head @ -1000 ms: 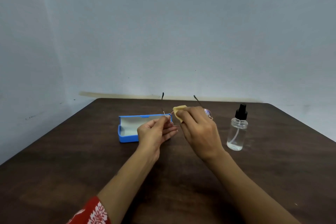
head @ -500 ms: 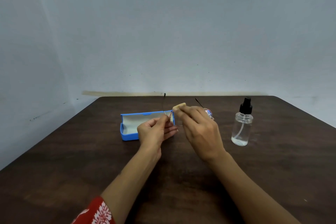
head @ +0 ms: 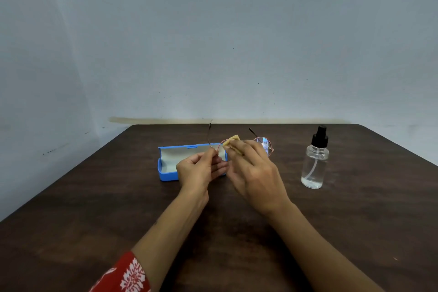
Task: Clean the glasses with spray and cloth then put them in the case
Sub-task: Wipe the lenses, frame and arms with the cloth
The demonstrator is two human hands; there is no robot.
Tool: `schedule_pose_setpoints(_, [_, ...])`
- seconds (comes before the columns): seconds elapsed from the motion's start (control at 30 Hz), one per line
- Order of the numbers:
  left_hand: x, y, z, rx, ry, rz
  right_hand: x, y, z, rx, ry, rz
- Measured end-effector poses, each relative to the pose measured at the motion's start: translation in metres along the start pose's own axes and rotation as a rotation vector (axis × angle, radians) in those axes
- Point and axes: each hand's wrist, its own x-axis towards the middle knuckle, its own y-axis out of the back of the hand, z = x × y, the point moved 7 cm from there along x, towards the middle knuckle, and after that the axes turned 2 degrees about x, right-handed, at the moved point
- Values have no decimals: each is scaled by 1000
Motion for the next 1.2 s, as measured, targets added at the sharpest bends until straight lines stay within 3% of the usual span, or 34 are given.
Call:
schedule_pose_setpoints(0.17, [4, 4, 0, -2, -1, 15, -5, -8, -8, 33, 65, -100])
schedule_pose_setpoints(0.3, [5, 5, -1, 15, -5, 18, -3, -2, 5, -5, -51, -50])
schedule_pose_setpoints(0.5, [4, 3, 0, 1, -15, 20, -2, -7, -11, 11, 59, -59])
schedule_pose_setpoints(0.7, [6, 5, -1, 37, -15, 22, -2, -3, 5, -24, -53, -39])
schedule_pose_setpoints(0.9, [7, 4, -3, 22, -10, 14, -4, -9, -11, 38, 49, -76])
schedule_pose_setpoints(1.1, [10, 6, -5, 22, 8, 3, -2, -4, 3, -19, -79, -35])
schedule_pose_setpoints(1.2, [9, 3, -6, 17, 11, -16, -1, -7, -8, -10, 1, -38])
